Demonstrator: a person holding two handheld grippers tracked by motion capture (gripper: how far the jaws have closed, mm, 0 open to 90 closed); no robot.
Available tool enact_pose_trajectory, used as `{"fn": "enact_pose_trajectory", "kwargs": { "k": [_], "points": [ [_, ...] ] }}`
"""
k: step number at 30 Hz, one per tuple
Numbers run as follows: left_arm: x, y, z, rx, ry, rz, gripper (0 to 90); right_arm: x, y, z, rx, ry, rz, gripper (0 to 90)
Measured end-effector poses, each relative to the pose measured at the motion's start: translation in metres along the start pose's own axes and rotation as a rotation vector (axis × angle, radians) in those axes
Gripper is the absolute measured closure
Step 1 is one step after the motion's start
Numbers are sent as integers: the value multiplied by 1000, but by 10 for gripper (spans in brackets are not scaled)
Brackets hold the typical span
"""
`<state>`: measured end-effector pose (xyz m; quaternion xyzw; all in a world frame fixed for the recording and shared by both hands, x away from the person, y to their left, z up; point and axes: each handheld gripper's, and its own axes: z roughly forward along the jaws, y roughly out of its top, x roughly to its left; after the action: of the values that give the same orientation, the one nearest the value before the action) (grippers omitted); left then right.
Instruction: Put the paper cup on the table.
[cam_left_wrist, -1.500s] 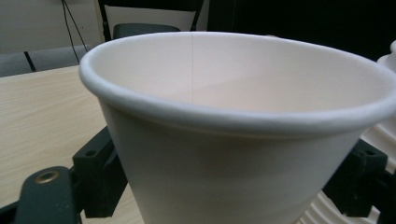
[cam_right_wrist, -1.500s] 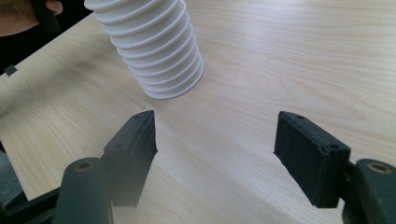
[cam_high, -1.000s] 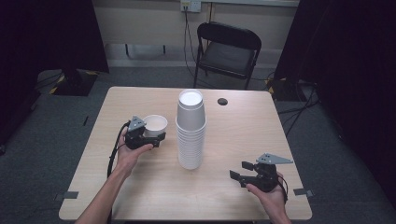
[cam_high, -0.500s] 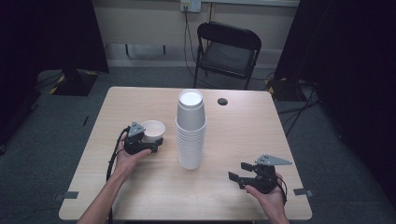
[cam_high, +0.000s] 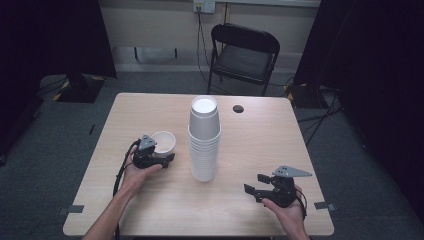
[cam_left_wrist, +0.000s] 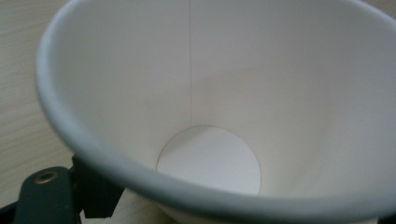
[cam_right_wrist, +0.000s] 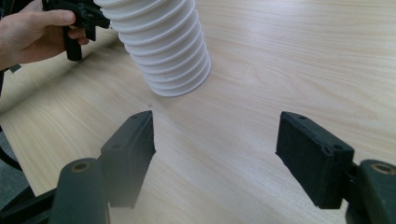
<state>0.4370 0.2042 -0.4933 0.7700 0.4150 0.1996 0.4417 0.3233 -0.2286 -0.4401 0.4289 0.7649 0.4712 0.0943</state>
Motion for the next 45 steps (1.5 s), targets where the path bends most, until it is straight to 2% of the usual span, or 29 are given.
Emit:
{"fn": "enact_pose_trajectory", "kwargs": {
  "k": [2,7,13,19,21,24,27,29,31,32,35,37,41,45],
  "points": [
    [0,0,0,9,11,-14,156,0,0,0,-2,0,1,277],
    [-1,-3,-2,32,6,-13,157,-1,0,-1,-2,-4,6,278],
    [-2,-5,-8,50,23,-4,158,0,0,-2,-3,-3,5,278],
    [-2,-7,-22,72,15,-5,158,1,1,0,1,-3,4,278],
    [-3,-8,-28,71,23,7,158,1,1,1,1,-4,3,278],
    [-4,-12,-42,39,27,-4,156,1,1,2,0,-7,2,278],
    [-3,-11,-48,43,13,-23,157,1,1,2,2,-9,2,278],
    [-3,-10,-55,30,12,-60,156,0,1,2,2,-11,7,277],
    [-5,-8,-66,0,-19,-43,156,-1,1,2,0,-16,7,278],
    [-6,-7,-69,-2,-31,-51,156,-1,1,2,-1,-16,9,278],
    [-10,-6,-75,4,-37,-58,156,-2,1,2,-2,-17,10,278],
    [-13,-5,-82,3,-41,-44,156,-2,1,2,-1,-17,12,278],
    [-19,-4,-95,-8,-57,-57,156,-2,1,1,-4,-21,12,278],
    [-19,-6,-104,11,-61,-79,157,-6,1,-2,-10,-33,19,278]
  ]
}}
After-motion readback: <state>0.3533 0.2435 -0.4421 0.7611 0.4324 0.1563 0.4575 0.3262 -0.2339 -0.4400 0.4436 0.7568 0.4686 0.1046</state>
